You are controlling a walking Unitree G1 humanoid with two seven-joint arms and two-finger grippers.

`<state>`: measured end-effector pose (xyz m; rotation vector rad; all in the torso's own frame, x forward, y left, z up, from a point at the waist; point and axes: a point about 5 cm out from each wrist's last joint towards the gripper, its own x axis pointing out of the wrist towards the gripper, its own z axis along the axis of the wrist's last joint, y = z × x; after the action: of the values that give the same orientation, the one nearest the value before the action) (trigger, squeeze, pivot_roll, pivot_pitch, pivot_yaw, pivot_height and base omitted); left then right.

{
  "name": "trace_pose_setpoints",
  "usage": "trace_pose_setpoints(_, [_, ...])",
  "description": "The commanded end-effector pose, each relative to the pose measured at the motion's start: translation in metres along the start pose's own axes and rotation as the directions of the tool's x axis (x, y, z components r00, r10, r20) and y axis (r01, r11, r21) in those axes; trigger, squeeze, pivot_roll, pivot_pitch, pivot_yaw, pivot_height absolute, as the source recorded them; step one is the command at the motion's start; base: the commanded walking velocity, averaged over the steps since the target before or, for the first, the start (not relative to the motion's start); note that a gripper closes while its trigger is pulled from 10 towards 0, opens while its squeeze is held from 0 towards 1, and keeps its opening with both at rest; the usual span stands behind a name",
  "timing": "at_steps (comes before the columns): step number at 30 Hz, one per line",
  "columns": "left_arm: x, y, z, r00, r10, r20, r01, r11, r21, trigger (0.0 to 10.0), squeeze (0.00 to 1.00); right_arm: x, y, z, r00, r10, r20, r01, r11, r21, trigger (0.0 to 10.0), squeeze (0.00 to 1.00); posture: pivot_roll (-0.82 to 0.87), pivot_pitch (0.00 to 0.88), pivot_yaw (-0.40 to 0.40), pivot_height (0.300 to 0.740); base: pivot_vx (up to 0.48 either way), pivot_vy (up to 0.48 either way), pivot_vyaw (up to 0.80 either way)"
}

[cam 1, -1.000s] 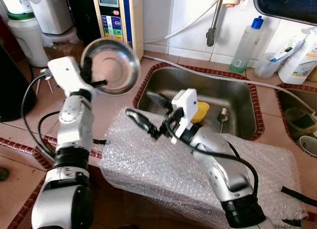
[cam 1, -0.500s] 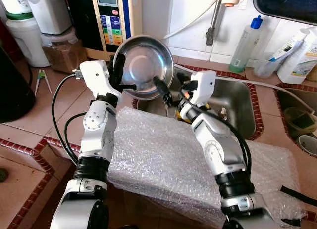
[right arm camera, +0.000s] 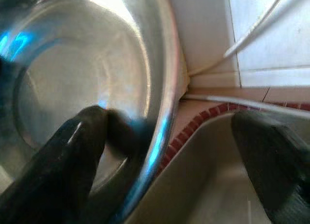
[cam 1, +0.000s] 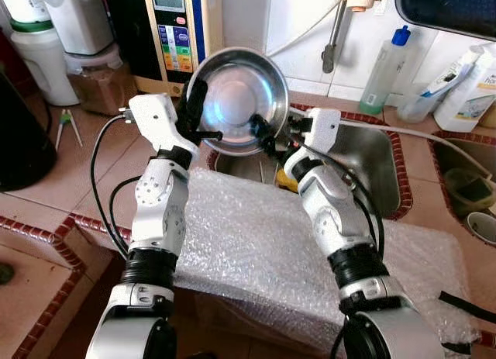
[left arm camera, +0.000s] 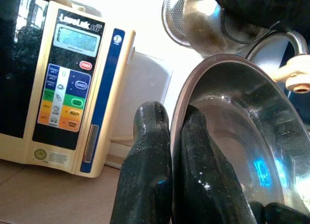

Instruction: Kitchen organization

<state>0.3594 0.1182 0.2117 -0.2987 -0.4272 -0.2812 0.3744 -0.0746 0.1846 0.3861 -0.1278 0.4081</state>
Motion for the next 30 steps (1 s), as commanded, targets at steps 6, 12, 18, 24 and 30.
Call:
trace_pose_setpoints(6, [0.001,-0.004,0.006,0.999,-0.045,0.02,0.045,0.999,-0.005,0.0,0.0,0.006,-0.008,0.009,0.998,-0.045,0.039,0.044,0.999,0.017,0.0,0.0,-0.01,0.0,0.002,0.74,0.0,0.0,0.0])
trace_pose_setpoints(12, [0.002,-0.001,0.007,0.999,-0.035,0.018,0.035,0.999,0.0,0.0,0.0,0.005,-0.011,0.006,0.997,-0.06,0.042,0.059,0.998,0.025,0.0,0.0,-0.01,0.0,0.003,0.74,0.0,0.0,0.0])
trace_pose_setpoints(18, [0.002,0.0,0.007,0.999,-0.027,0.019,0.027,1.0,-0.001,0.0,0.0,0.0,-0.017,-0.001,0.998,-0.061,0.013,0.061,0.998,0.032,0.0,0.0,-0.01,0.0,0.002,0.74,0.0,0.0,0.0])
trace_pose_setpoints(24, [0.002,-0.001,0.005,0.999,-0.033,0.014,0.034,0.999,-0.01,0.0,0.0,-0.005,-0.024,-0.008,0.998,-0.054,-0.031,0.056,0.996,0.074,0.0,0.0,-0.02,0.0,0.002,0.74,0.0,0.0,0.0])
trace_pose_setpoints(30, [0.002,-0.002,0.003,0.999,-0.04,0.007,0.04,0.999,-0.017,0.0,0.0,-0.006,-0.023,-0.012,0.998,-0.008,-0.064,0.013,0.996,0.083,0.0,0.0,-0.02,0.0,0.002,0.74,0.0,0.0,0.0])
